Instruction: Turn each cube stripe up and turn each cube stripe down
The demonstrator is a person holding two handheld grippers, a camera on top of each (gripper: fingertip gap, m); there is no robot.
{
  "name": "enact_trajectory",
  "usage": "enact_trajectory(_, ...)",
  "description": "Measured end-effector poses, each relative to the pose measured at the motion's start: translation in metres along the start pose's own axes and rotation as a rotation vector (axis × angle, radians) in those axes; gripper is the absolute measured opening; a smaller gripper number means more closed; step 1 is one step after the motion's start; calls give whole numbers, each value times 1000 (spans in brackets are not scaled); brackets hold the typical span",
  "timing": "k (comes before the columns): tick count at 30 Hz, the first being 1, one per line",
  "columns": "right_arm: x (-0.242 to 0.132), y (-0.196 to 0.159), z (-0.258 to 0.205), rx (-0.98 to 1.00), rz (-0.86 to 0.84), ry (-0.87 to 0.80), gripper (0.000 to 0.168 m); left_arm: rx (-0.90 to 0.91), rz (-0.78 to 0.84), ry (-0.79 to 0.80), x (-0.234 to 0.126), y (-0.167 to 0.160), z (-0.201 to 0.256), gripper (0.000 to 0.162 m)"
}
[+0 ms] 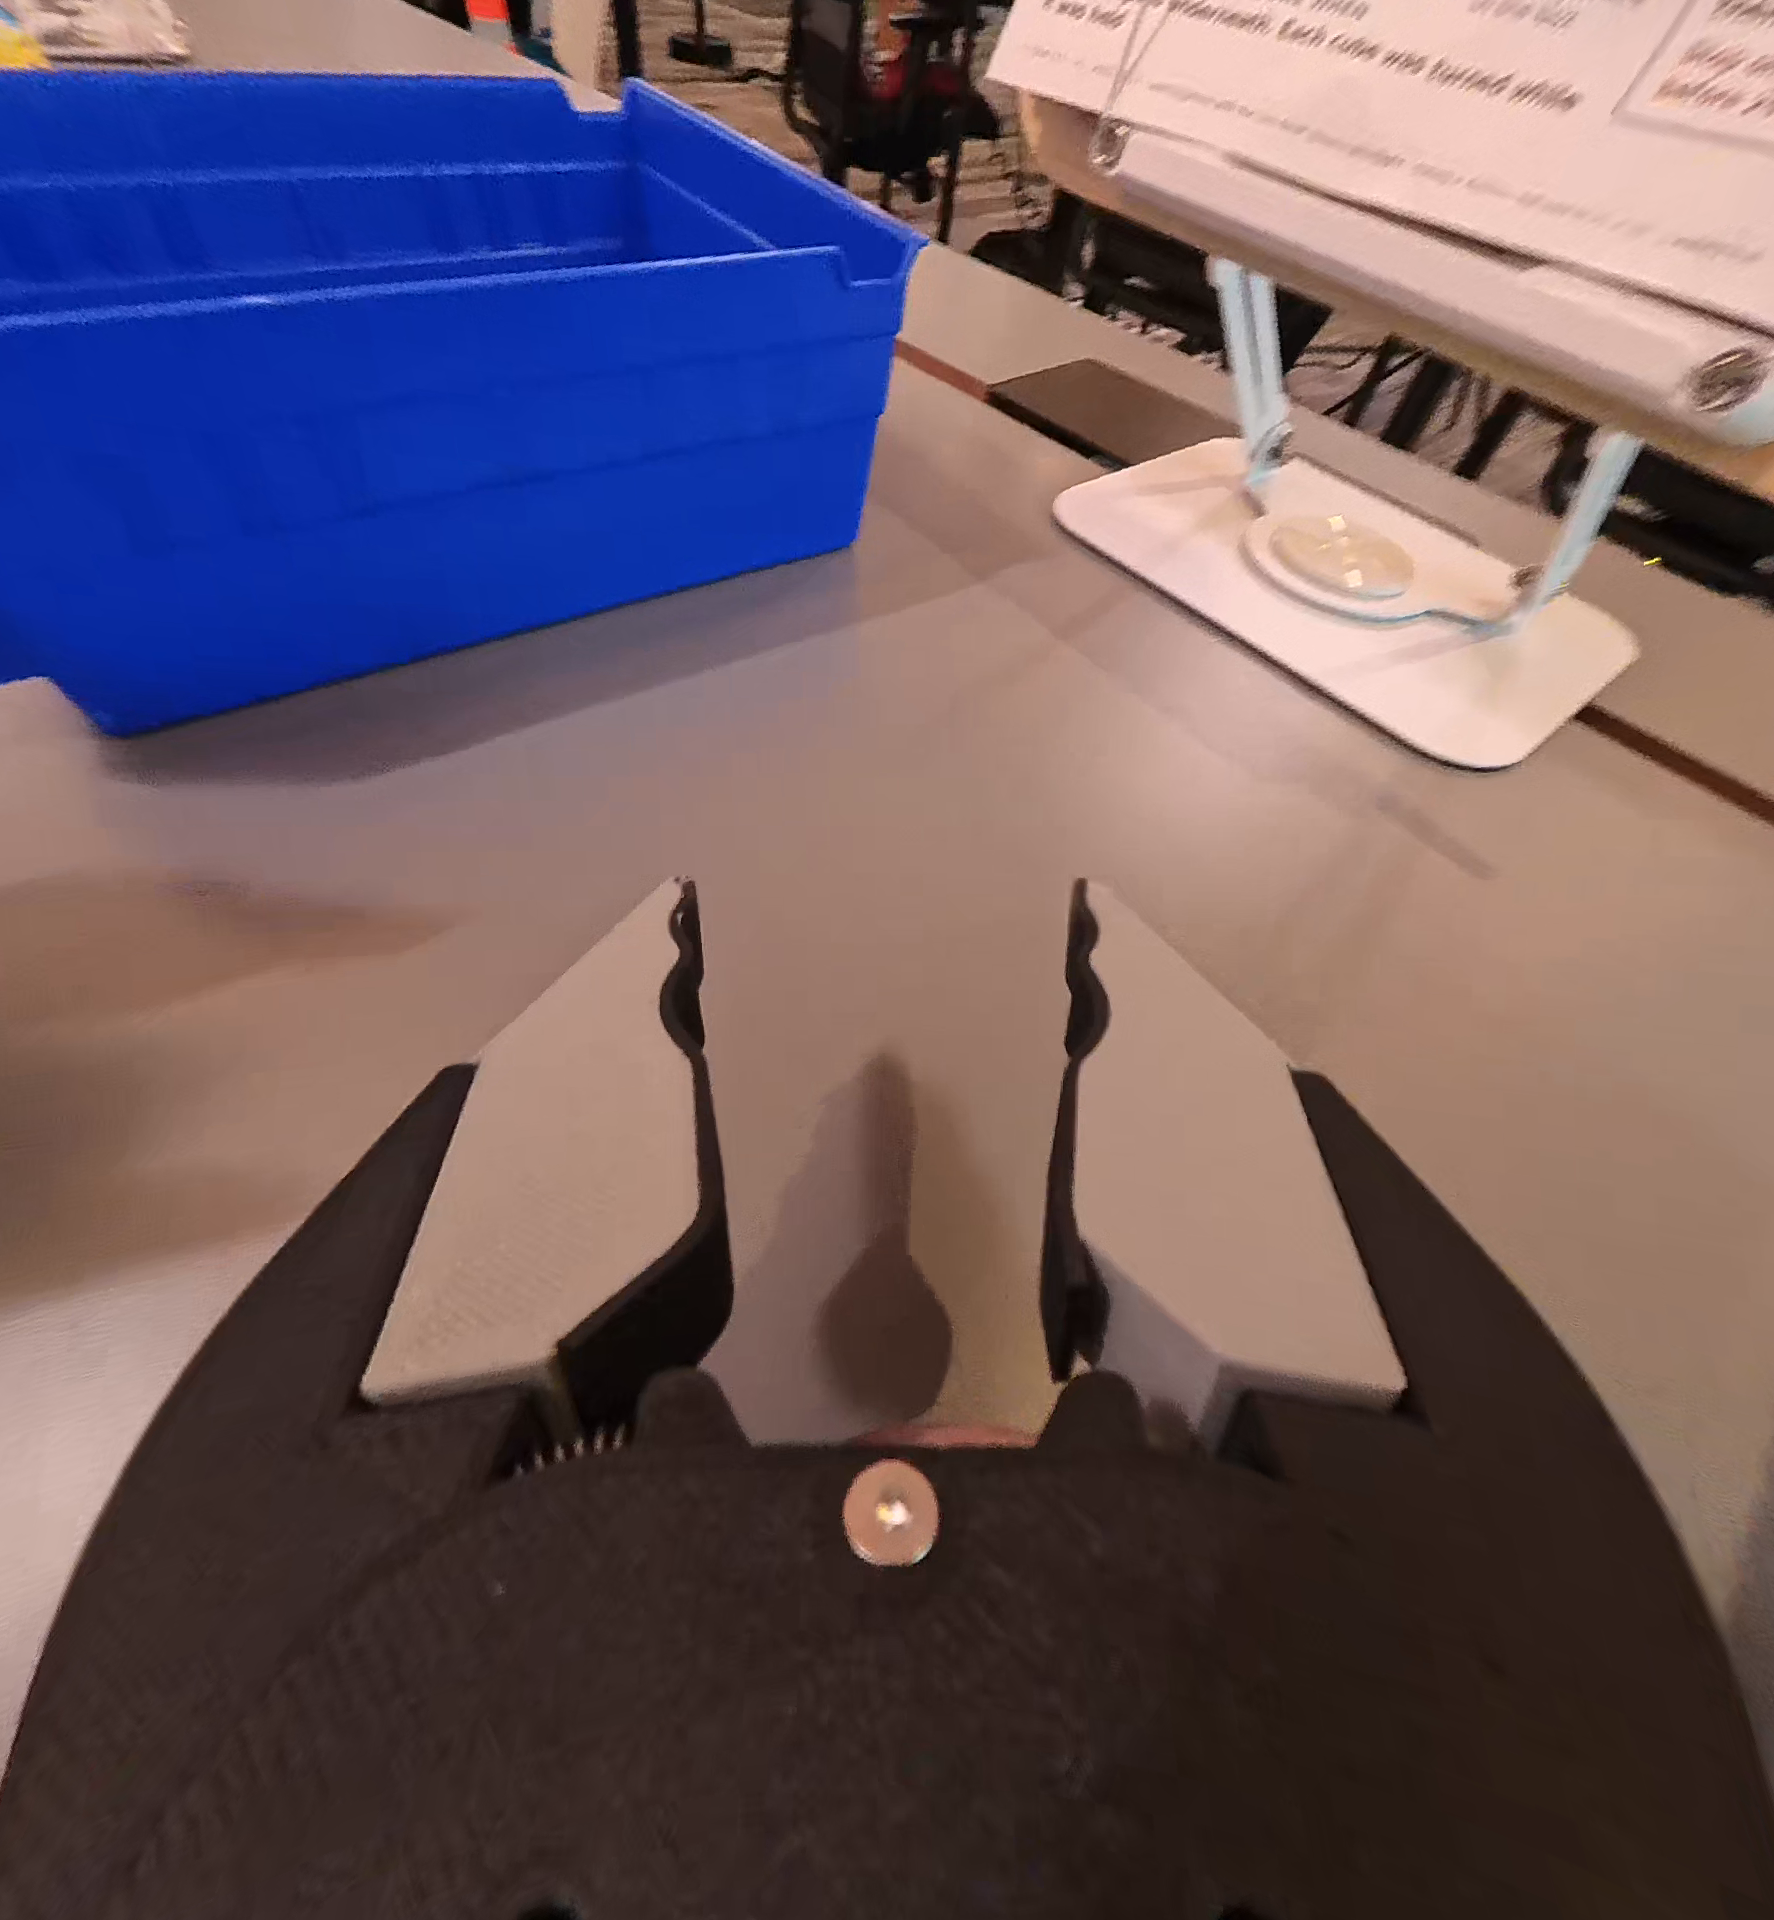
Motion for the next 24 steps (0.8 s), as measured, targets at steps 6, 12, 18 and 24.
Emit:
enact_trajectory(6,1,-1,-18,-30,-25,83,70,-68,-19,-5,3,-5,-18,61)
enact_trajectory(12,1,1,-21,-103,-23,48,69,-111,59,-103,-1,15,-22,62)
enact_trajectory(18,0,0,-17,0,2,87,69,-114,19,-68,6,11,-25,60)
enact_trajectory(24,-6,3,-13,12,32,55,68,-67,-22,-49,4,6,-3,62)
Point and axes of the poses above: each gripper's, where its closed fingertips meet, x out along the fingers, y out of its top, z = x × y across the jaws, the point moved 7 cm from there along -x, back along the fingers, and after that the axes turned 13 degrees about -x, right-handed, at the moved point
